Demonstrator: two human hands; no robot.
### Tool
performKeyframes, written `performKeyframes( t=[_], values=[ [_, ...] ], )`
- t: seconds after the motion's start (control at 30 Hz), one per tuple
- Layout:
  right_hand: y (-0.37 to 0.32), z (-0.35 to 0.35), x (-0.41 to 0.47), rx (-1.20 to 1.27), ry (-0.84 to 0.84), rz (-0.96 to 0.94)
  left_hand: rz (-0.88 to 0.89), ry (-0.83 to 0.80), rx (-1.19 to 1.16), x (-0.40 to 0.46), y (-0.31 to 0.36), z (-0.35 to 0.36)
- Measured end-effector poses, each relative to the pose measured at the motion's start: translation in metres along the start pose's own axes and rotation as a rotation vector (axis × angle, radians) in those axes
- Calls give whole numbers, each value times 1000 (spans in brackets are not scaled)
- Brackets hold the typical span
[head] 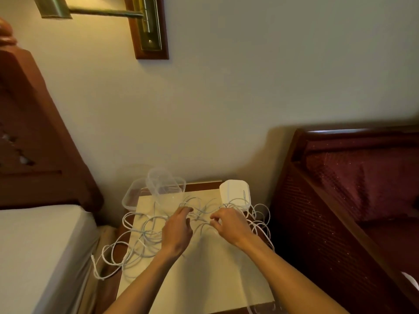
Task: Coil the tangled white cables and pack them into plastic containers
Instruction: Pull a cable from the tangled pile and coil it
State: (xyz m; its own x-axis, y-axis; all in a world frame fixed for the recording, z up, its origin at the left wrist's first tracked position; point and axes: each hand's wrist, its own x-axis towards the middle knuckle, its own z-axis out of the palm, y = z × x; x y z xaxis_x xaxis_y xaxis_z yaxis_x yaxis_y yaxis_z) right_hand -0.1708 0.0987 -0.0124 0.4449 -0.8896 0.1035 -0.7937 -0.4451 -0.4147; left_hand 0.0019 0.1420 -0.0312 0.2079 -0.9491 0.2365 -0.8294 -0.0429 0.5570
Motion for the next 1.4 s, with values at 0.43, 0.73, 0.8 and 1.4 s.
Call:
performKeyframes(
  t=[0.43,0.73,0.8,1.4],
  values=[
    [-8,21,34,29,109,63,234,-68,46,67,-9,-2],
    [-6,-30,50,84,171,151,441,175,-214,68,25,-98],
    [-4,-47,47,86,191,123,407,158,-219,65,23,-105],
    [-9,19,-17,-219,15,65,109,-276,108,-54,-40,-18]
  ],
)
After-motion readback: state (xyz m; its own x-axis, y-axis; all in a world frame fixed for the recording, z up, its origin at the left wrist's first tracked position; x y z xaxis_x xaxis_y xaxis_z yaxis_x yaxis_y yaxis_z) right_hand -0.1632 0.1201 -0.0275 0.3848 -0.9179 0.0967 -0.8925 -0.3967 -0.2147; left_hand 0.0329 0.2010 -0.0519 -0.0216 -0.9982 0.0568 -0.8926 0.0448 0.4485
